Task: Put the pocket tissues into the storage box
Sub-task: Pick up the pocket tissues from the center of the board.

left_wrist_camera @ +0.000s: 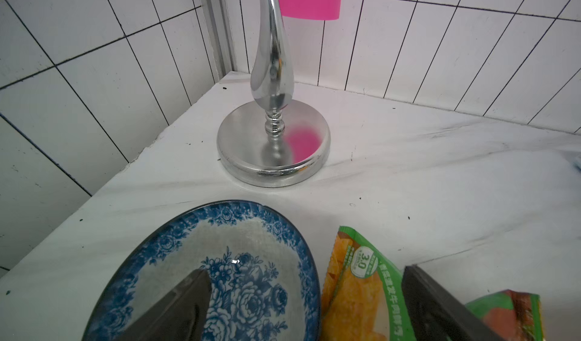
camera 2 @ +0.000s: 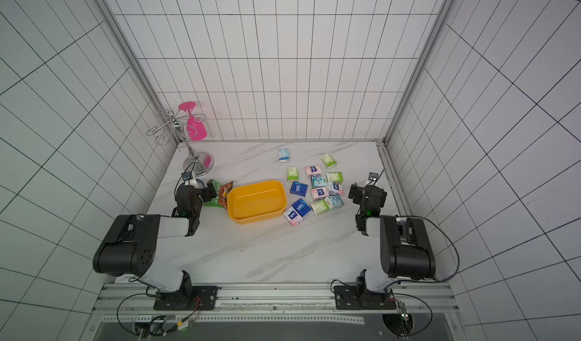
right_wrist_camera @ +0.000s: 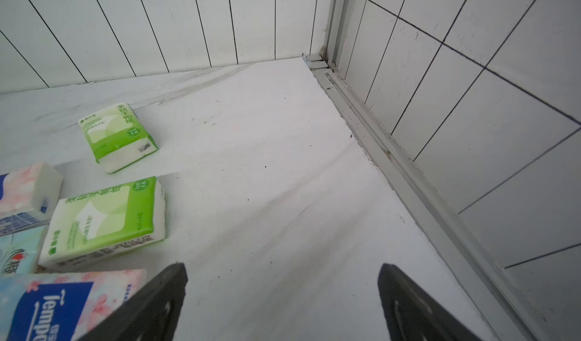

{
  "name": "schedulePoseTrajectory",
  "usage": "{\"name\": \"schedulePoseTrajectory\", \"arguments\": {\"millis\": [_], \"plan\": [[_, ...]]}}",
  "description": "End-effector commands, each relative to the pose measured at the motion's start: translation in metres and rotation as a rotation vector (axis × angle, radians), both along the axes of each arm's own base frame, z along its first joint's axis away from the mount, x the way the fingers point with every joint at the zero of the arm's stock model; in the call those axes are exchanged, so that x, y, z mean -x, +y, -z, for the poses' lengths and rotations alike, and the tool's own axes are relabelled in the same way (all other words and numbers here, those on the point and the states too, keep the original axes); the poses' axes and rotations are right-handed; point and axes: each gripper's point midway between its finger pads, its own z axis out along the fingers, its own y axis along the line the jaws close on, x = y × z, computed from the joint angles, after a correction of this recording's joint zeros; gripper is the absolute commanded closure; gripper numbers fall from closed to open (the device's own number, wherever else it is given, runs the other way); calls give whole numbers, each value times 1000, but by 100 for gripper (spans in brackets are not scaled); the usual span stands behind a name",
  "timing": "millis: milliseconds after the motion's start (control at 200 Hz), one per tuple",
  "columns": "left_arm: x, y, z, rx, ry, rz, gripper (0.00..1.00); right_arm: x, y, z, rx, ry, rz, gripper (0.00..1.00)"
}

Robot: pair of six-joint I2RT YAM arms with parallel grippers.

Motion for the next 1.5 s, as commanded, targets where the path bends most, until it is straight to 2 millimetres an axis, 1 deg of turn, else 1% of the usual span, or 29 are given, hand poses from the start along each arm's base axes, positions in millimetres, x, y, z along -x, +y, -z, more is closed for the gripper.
{"name": "schedulePoseTrajectory", "arguments": {"millis": [0,725,780,865,890,929,969,1034,1099,1149,1224,1289,1379,1449,1494], "plan": [[-6,0,-15,-1,-37,6,2,2,-2,0,-8,-5,8,1],[-4,0,-16,-4,-43,5,2,3,-2,0,-8,-2,5,1],[-7,-1,-22,-6,-47,9,2,2,-6,-9,5,-18,38,1],[-12,-7,-34,-21,-2,38,3,3,-9,-24,23,27,70,1],[-12,-9,-39,-24,11,38,2,4,-12,-31,26,34,90,1],[-11,-11,-43,-29,27,41,3,8,-18,-36,21,58,128,1],[-9,-15,-50,-29,29,47,3,13,-26,-44,-7,64,198,1],[-8,-27,-63,-6,34,81,2,26,-36,-45,-97,114,309,1],[-6,-46,-77,-11,53,125,2,35,-35,-46,-213,167,365,1],[-4,-63,-85,-17,71,164,2,39,-30,-46,-305,203,385,1],[1,-97,-96,2,98,245,2,39,-11,-49,-427,262,335,1],[8,-130,-98,31,141,318,2,40,4,-51,-510,328,302,0],[20,-170,-98,83,197,395,2,38,39,-52,-611,440,163,13],[31,-199,-97,124,228,453,2,44,62,-46,-621,554,103,16],[37,-211,-96,150,244,469,2,50,75,-42,-605,617,62,16]]}}
